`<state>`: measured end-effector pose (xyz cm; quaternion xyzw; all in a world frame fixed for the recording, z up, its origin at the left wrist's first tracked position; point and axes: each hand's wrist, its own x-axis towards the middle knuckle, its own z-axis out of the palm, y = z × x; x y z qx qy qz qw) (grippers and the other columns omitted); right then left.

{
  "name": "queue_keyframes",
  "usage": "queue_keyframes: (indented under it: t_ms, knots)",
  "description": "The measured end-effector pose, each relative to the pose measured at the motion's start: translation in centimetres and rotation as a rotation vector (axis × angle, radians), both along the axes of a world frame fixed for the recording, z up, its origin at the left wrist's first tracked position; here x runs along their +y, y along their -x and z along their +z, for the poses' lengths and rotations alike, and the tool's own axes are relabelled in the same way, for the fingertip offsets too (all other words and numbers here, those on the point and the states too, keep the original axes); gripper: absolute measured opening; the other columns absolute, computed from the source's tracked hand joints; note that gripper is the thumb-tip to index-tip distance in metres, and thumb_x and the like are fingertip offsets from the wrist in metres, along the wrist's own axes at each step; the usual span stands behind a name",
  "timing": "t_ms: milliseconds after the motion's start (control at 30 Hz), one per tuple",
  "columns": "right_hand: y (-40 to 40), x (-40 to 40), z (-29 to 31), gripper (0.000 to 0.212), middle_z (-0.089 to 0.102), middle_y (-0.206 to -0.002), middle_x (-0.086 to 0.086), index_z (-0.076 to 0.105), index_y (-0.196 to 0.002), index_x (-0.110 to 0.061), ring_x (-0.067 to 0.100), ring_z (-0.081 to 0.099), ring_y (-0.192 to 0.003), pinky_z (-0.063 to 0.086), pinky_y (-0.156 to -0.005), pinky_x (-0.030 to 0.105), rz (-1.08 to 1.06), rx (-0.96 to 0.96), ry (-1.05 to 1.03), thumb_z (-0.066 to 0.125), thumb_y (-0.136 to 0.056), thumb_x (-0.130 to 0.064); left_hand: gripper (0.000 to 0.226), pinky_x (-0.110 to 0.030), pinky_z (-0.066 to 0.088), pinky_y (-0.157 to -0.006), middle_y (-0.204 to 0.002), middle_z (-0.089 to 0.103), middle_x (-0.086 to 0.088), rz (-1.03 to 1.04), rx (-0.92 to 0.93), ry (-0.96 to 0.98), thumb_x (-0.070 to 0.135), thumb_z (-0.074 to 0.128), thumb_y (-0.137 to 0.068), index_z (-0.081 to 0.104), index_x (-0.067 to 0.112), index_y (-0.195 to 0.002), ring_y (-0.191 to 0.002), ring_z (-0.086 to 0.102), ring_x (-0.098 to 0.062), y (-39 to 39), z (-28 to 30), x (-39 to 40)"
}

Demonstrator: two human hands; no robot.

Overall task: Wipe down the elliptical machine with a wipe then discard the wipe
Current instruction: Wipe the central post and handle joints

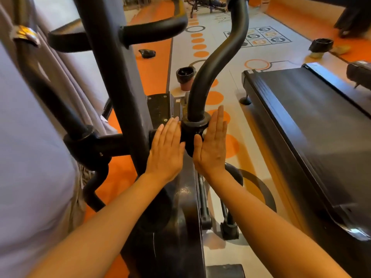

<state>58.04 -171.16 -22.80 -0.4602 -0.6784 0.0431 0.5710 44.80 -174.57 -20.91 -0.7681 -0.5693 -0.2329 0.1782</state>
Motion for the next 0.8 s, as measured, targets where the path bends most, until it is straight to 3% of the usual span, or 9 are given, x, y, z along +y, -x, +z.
queue_keyframes:
  t_ms: [100,200,300,367,500,600,700,800]
  knots:
    - [-0.2,0.6,0.6,0.066,0.005,-0.161,0.018,0.006,-0.152,-0.001,0.025,0.004,-0.151,-0.002,-0.122,0.040,0.029,-0.052,-0.021,0.021,-0.104,-0.044,0.058,-0.038,0.007,-0.124,-0.157,0.031,-0.019,0.001,-0.011,0.004,0.024,0.032,-0.100,0.019,0.001,-0.151,-0.147,0.024,-0.029,0.0,-0.1,0.0]
    - [-0.2,0.1,-1.3,0.062,-0.014,-0.163,0.001,-0.007,-0.155,-0.016,0.026,-0.005,-0.150,-0.003,-0.121,0.046,-0.002,-0.335,-0.181,0.020,-0.106,-0.040,0.057,-0.035,0.003,-0.123,-0.156,0.032,-0.019,-0.013,-0.047,0.001,0.022,0.033,-0.099,0.021,0.002,-0.151,-0.147,0.023,-0.028,-0.1,0.0,-0.2]
    - [-1.0,0.2,-2.3,0.063,-0.016,-0.163,-0.002,-0.006,-0.156,-0.017,0.027,-0.007,-0.150,-0.003,-0.120,0.051,-0.097,-0.529,-0.287,0.028,-0.105,-0.036,0.057,-0.033,0.001,-0.123,-0.157,0.032,-0.019,-0.012,-0.069,0.011,0.022,0.033,-0.099,0.023,0.002,-0.151,-0.147,0.022,-0.027,-0.2,0.1,-0.3]
    - [-1.2,0.7,-0.8,0.060,-0.012,-0.163,0.000,0.000,-0.156,-0.015,0.022,-0.005,-0.150,-0.003,-0.120,0.051,-0.129,-0.520,-0.280,0.024,-0.105,-0.035,0.057,-0.032,0.001,-0.123,-0.157,0.031,-0.018,-0.001,-0.082,0.019,0.024,0.033,-0.099,0.021,0.003,-0.151,-0.147,0.022,-0.027,-0.2,0.0,-0.3]
    - [-0.5,1.5,2.3,0.052,0.022,-0.157,0.012,0.023,-0.150,-0.005,0.025,0.004,-0.149,0.005,-0.121,0.046,0.075,-0.308,-0.242,0.023,-0.105,-0.032,0.058,-0.038,0.011,-0.123,-0.157,0.031,-0.017,0.024,-0.119,0.050,0.028,0.034,-0.101,0.024,0.003,-0.152,-0.147,0.023,-0.025,-0.3,-0.2,-0.3]
    - [-1.4,2.0,0.1,0.048,0.028,-0.152,0.009,0.026,-0.148,-0.007,0.029,-0.001,-0.150,0.009,-0.121,0.048,0.135,-0.458,-0.404,0.038,-0.104,-0.023,0.057,-0.046,0.019,-0.122,-0.157,0.031,-0.016,0.018,-0.133,0.076,0.027,0.035,-0.100,0.028,0.003,-0.151,-0.148,0.024,-0.025,-0.3,-0.2,-0.3]
    - [-3.0,2.6,-1.6,0.045,0.032,-0.149,0.008,0.027,-0.147,-0.010,0.028,-0.001,-0.150,0.007,-0.122,0.045,0.140,-0.630,-0.525,0.038,-0.106,-0.021,0.056,-0.044,0.017,-0.122,-0.156,0.033,-0.016,0.023,-0.117,0.067,0.026,0.036,-0.099,0.031,0.002,-0.150,-0.147,0.025,-0.026,-0.2,-0.3,-0.2]
    - [-3.6,2.9,-0.4,0.045,0.031,-0.151,0.009,0.026,-0.148,-0.010,0.024,0.003,-0.150,0.011,-0.122,0.043,0.188,-0.613,-0.518,0.037,-0.106,-0.020,0.057,-0.043,0.017,-0.122,-0.156,0.033,-0.016,0.029,-0.123,0.058,0.025,0.036,-0.099,0.028,0.003,-0.150,-0.147,0.026,-0.027,-0.2,-0.4,-0.2]
